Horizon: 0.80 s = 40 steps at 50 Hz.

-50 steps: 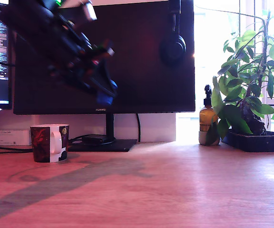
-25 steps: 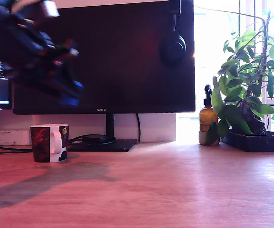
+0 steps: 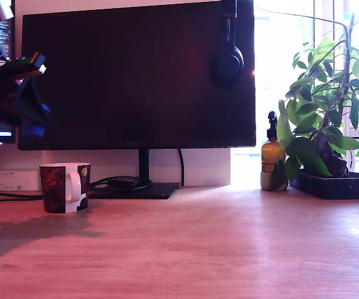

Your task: Pick up the coffee capsules from the table one by one and drop them inside the nearest coffee cup

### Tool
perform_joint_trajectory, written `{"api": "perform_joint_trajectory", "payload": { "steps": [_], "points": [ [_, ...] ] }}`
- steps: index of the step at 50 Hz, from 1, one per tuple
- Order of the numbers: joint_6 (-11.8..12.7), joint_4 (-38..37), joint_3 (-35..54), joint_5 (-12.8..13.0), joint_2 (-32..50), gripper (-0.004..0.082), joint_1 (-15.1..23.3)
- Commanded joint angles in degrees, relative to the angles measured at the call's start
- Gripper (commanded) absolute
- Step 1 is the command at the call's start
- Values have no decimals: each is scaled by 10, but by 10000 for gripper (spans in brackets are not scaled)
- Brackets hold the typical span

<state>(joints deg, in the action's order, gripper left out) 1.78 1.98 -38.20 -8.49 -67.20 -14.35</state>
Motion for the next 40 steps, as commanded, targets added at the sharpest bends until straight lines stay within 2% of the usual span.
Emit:
{"api": "perform_joint_trajectory", "payload": {
  "steps": [1,17,40],
  "points": [
    [3,-3,12,0,5,196,2],
    [-8,-10,10,0,4,196,5],
    [-11,-3,-20,0,-28,196,17]
  ]
}}
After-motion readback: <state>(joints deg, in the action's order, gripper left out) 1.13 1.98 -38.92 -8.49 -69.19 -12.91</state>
